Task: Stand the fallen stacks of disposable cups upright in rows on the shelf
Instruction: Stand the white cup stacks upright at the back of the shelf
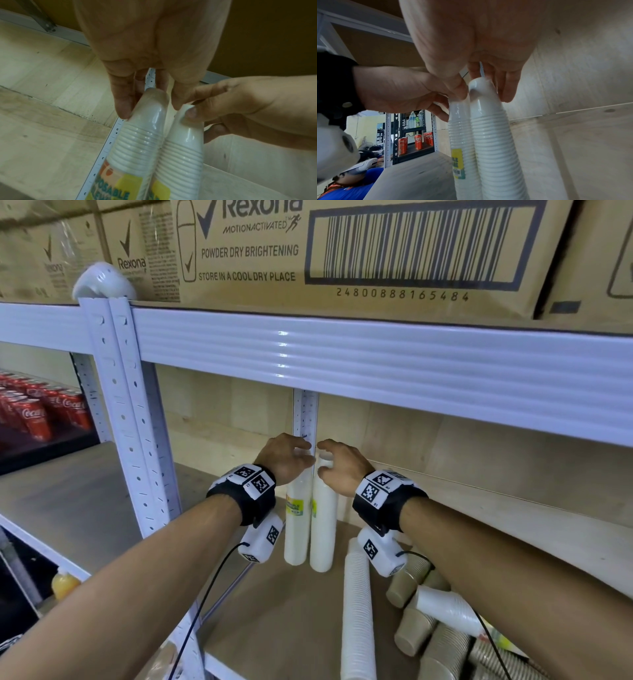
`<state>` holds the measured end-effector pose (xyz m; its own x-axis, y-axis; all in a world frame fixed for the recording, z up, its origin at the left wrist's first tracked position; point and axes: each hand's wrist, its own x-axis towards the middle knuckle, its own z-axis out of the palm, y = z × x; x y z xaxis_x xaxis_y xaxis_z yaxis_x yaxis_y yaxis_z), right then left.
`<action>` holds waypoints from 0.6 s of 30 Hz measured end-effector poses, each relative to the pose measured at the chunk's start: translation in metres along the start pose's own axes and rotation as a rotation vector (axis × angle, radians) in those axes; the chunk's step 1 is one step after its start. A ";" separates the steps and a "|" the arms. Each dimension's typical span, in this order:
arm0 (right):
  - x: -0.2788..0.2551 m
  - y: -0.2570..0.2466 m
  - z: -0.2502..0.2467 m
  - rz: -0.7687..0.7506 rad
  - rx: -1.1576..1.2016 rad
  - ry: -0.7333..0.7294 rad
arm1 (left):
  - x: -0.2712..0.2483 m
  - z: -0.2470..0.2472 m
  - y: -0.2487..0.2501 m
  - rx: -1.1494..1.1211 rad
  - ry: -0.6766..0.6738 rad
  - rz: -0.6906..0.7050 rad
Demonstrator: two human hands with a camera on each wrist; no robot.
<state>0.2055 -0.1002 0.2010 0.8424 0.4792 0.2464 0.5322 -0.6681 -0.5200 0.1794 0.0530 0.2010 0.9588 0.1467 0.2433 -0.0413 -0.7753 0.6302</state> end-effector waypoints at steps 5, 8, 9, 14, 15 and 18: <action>0.001 0.000 -0.002 0.029 -0.033 0.056 | -0.001 0.000 0.006 0.034 0.008 0.035; 0.001 0.001 -0.002 -0.003 -0.036 0.012 | 0.000 0.000 0.002 0.025 0.014 0.029; 0.001 0.001 -0.002 -0.008 -0.029 -0.001 | 0.001 0.000 0.000 0.016 0.019 0.017; 0.000 0.002 -0.004 0.071 -0.027 0.036 | -0.002 0.001 0.004 0.004 0.013 0.008; 0.000 0.003 -0.004 0.094 -0.046 0.053 | -0.005 0.000 0.007 0.036 0.012 0.025; 0.001 0.003 -0.004 0.112 -0.086 0.059 | -0.009 -0.001 0.009 0.075 0.035 0.055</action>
<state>0.2081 -0.1035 0.2027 0.8991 0.3660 0.2400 0.4376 -0.7628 -0.4760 0.1706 0.0456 0.2052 0.9450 0.1230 0.3030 -0.0715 -0.8263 0.5586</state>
